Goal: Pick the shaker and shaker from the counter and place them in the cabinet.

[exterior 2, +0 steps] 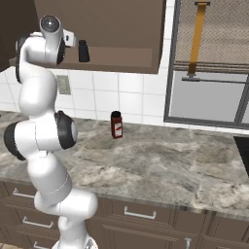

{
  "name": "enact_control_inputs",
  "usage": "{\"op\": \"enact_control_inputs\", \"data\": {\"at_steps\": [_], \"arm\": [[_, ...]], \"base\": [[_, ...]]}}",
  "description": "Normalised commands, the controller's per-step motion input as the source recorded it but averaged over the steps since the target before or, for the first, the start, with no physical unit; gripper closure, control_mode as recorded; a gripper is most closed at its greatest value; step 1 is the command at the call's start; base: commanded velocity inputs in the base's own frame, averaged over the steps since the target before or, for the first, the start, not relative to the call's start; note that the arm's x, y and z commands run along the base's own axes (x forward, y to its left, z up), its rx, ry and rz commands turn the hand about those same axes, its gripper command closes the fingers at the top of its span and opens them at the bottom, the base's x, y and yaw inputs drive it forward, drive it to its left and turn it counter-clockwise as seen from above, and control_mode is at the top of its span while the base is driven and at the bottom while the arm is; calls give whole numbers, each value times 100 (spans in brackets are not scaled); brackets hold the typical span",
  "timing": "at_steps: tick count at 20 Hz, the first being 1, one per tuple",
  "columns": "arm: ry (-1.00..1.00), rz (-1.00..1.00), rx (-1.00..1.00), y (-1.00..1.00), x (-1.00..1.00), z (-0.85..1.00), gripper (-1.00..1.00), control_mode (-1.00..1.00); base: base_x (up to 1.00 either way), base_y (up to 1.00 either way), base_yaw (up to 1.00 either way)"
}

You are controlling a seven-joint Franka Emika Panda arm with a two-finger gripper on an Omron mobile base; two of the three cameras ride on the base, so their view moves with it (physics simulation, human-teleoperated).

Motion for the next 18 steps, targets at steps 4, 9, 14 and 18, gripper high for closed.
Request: {"op": "enact_control_inputs", "data": {"at_steps": [4, 9, 14, 18], "arm": [[5, 2, -6, 19, 26, -60, -100, -100], [0, 2, -4, 4, 4, -35, -100, -100], [0, 4, -3, 1, 0, -14, -100, -100], [0, 6, -2, 8, -11, -5, -100, -100]], "base": [[0, 0, 0], [0, 0, 0], [0, 0, 0], [0, 0, 0]]}}
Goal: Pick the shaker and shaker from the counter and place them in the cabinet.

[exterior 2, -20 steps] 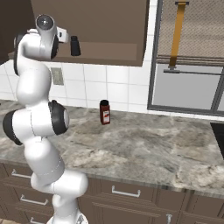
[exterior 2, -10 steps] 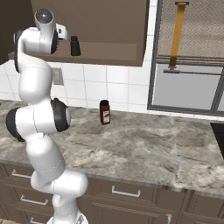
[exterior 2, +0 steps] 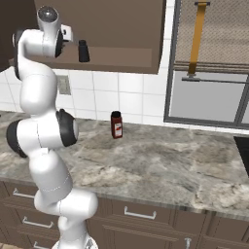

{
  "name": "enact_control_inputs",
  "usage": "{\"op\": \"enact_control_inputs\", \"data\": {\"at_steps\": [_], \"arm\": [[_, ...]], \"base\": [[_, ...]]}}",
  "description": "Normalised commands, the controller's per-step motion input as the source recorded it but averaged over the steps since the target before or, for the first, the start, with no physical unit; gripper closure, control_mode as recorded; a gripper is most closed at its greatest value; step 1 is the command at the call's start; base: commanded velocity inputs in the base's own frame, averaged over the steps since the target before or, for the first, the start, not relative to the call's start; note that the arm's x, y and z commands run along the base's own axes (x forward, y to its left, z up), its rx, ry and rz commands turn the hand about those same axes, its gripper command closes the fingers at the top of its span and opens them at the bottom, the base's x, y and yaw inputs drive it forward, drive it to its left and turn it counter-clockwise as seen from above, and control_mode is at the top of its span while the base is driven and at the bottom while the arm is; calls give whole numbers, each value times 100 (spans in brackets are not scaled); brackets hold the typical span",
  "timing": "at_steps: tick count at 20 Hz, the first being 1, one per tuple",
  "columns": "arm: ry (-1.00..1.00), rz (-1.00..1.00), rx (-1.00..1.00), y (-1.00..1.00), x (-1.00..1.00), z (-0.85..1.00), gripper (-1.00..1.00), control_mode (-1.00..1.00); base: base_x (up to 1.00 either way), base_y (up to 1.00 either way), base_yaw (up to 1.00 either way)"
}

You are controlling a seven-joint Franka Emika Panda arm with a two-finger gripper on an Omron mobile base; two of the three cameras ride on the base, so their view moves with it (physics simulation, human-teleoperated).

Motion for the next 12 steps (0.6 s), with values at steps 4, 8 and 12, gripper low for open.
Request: {"op": "enact_control_inputs", "data": {"at_steps": [4, 8, 12], "arm": [[0, 8, -2, 7, -10, -4, -100, -100], [0, 6, -2, 0, -1, 0, -100, -100], [0, 2, 0, 0, 0, 0, -100, -100]], "base": [[0, 0, 0], [0, 0, 0], [0, 0, 0]]}}
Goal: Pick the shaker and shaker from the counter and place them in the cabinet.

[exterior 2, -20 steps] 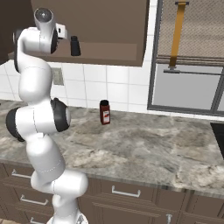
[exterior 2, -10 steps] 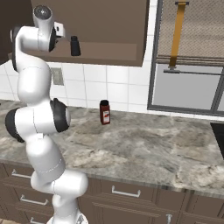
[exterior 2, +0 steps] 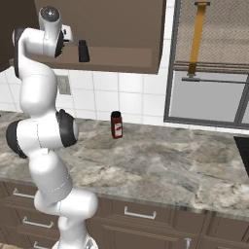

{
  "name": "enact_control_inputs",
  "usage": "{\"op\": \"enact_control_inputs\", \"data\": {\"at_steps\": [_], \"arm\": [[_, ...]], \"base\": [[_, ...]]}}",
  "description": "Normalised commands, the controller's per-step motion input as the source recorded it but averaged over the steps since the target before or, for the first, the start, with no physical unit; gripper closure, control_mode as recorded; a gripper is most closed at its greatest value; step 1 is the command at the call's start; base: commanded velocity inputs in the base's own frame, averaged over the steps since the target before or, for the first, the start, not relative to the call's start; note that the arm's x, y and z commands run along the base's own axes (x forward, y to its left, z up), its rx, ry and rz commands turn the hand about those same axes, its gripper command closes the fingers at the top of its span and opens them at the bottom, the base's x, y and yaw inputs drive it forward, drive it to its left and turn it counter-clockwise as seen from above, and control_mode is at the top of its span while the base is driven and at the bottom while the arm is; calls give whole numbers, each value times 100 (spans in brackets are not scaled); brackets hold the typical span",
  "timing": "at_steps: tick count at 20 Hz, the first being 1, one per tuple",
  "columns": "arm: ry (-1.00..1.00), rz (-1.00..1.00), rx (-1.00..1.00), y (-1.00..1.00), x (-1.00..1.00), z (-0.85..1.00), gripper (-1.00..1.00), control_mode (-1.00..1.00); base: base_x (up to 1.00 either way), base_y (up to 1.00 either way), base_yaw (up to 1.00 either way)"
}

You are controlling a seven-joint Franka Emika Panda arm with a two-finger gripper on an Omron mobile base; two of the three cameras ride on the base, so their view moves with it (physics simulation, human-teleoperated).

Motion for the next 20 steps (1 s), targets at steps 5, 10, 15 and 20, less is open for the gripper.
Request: {"op": "enact_control_inputs", "data": {"at_steps": [5, 10, 15, 20], "arm": [[-3, 4, 0, 0, -34, 0, -100, -100], [-8, 4, 0, 0, -90, 0, -100, -100], [-11, 4, 0, 0, -100, -1, -100, -100], [-12, 3, 0, 0, -100, -11, -100, -100]], "base": [[0, 0, 0], [0, 0, 0], [0, 0, 0], [0, 0, 0]]}}
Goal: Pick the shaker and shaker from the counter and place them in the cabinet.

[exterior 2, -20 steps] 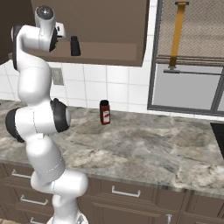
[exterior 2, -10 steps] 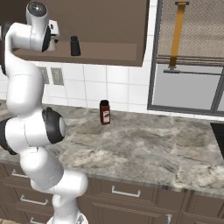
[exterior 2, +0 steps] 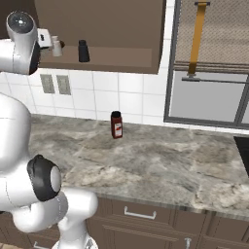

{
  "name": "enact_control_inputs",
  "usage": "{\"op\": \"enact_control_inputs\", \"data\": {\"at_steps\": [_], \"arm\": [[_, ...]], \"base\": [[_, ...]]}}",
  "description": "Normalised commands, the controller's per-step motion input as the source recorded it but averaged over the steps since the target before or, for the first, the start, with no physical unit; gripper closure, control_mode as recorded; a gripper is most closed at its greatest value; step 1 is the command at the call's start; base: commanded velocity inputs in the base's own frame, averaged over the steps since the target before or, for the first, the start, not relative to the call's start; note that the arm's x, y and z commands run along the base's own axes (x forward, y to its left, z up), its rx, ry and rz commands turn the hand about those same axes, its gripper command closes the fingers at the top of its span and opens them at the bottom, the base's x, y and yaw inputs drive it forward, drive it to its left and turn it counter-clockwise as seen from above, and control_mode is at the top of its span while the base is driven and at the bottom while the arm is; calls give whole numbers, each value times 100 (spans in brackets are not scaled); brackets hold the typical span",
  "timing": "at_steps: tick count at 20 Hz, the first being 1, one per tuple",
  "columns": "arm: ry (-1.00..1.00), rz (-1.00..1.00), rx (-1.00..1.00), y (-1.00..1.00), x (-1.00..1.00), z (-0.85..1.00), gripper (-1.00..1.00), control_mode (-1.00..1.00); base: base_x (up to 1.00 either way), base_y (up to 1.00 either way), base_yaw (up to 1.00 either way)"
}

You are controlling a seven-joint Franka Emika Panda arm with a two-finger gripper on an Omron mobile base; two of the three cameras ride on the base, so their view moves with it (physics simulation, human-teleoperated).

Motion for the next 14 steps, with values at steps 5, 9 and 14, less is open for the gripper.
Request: {"op": "enact_control_inputs", "data": {"at_steps": [5, 9, 14], "arm": [[-5, 1, 0, -8, -89, -53, -100, -100], [0, 1, 0, -18, -61, -89, -100, -100], [5, 0, 0, -23, -36, -98, -100, -100]], "base": [[0, 0, 0], [0, 0, 0], [0, 0, 0]]}}
